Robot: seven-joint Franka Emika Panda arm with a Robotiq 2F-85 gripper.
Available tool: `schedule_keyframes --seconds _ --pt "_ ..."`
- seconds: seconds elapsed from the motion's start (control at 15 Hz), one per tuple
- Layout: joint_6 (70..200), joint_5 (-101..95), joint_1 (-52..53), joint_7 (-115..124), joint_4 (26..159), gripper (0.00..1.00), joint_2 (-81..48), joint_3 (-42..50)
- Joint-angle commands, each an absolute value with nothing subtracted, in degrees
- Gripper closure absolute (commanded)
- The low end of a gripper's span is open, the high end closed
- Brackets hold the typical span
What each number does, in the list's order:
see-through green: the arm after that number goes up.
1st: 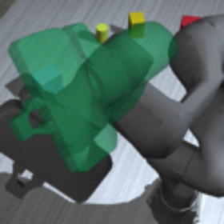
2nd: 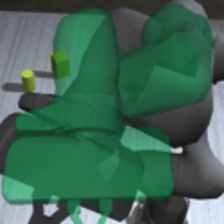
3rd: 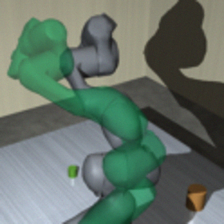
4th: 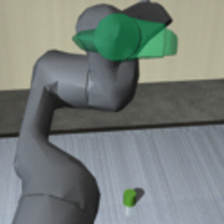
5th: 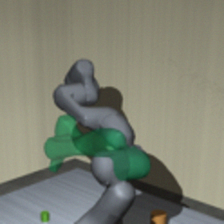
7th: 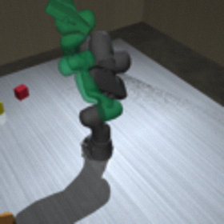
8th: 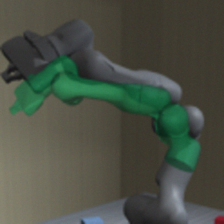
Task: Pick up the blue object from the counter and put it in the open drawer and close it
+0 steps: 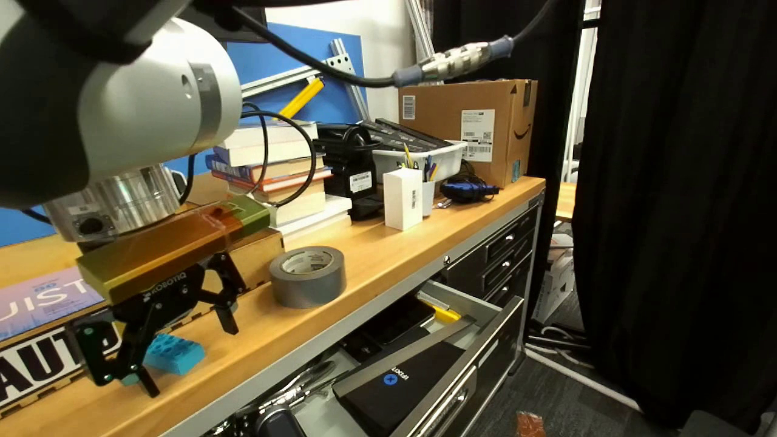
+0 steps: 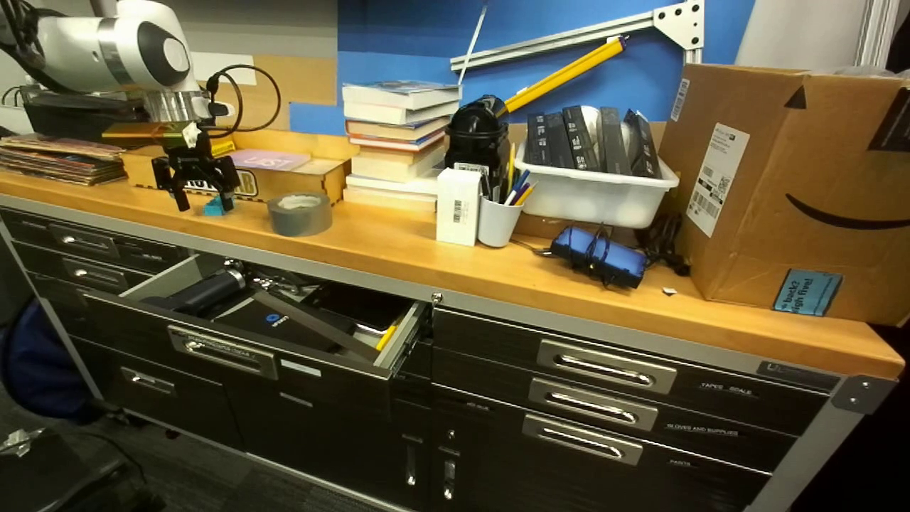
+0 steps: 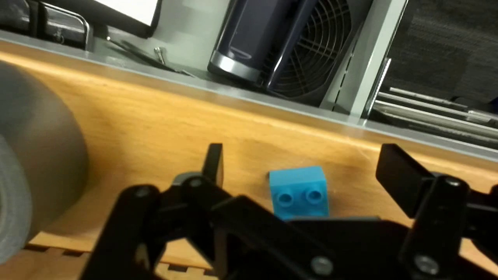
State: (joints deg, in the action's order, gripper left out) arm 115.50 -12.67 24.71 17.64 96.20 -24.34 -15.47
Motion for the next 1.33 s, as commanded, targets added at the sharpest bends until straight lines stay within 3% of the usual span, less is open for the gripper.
schedule_keyframes --seconds 0.0,0.07,0.13,0.27,0.73,1.27 --pt "115.9 -14.4 27.7 22.5 88.7 0.00 -29.0 -12.9" --pt "116.1 -14.3 28.1 23.1 87.7 0.00 -29.8 -12.5" --pt "116.4 -14.2 28.5 23.6 87.2 0.25 -30.3 -12.1" --pt "116.3 -13.9 29.0 24.2 86.6 0.34 -30.6 -11.5" --pt "113.2 -15.3 29.3 27.4 93.7 0.89 -24.4 -9.6" --pt "117.9 -12.5 22.1 36.5 119.0 0.86 -7.4 -8.6"
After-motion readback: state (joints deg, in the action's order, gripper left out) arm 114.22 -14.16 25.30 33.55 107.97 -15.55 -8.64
